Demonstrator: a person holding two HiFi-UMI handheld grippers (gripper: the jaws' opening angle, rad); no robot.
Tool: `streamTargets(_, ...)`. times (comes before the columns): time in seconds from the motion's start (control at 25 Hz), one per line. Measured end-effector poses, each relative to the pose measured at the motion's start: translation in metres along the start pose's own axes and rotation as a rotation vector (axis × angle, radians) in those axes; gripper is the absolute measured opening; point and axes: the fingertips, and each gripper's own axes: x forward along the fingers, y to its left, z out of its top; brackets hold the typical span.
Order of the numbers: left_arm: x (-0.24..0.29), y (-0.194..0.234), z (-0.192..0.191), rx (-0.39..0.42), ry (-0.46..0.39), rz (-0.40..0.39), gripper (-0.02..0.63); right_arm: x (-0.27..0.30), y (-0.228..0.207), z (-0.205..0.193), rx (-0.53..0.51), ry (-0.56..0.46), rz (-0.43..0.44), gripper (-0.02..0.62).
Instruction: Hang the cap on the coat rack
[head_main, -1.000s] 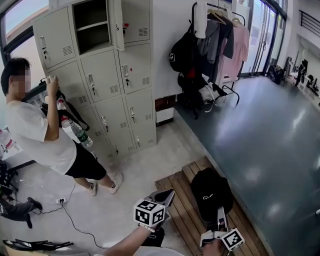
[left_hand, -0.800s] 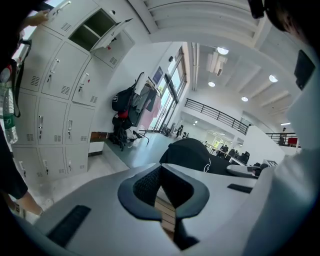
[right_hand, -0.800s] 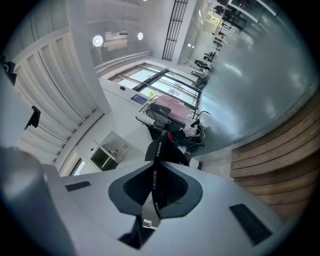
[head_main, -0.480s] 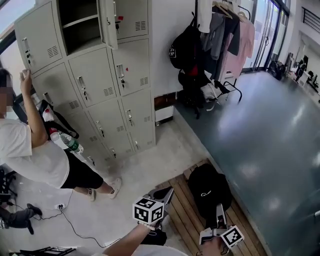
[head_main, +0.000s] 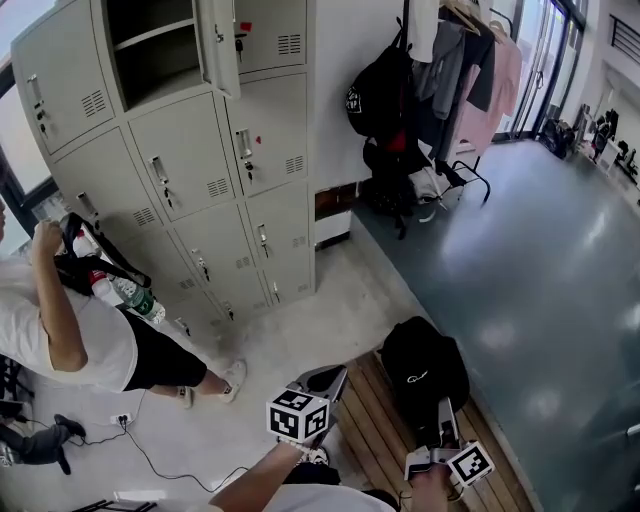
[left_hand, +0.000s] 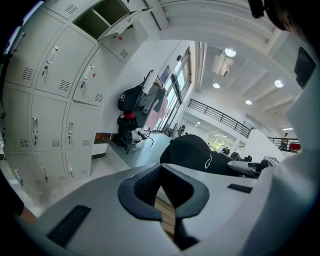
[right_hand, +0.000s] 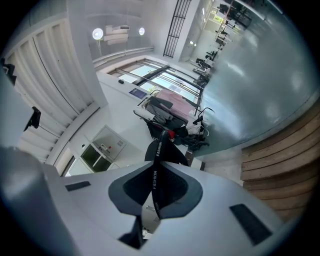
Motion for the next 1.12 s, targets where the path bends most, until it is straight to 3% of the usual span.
streamTargets(0.68, 0.023, 0.042, 0.028, -0.029, 0.002, 0.009, 0.003, 0.051, 0.008, 0.021, -0.006, -0.033, -0.019, 0.018)
streamTargets(0.88, 0.054, 0.059, 0.043, -0.031, 0.011, 0.029, 0.003, 0.093, -0.005, 0.024, 0.030, -0.005, -0.013, 0.018)
streamTargets(1.12, 0.114, 0.085, 0.080, -0.012, 0.016, 0.061, 0.003, 0.175, -0.018, 0.055, 0.049, 0.011, 0.030, 0.018)
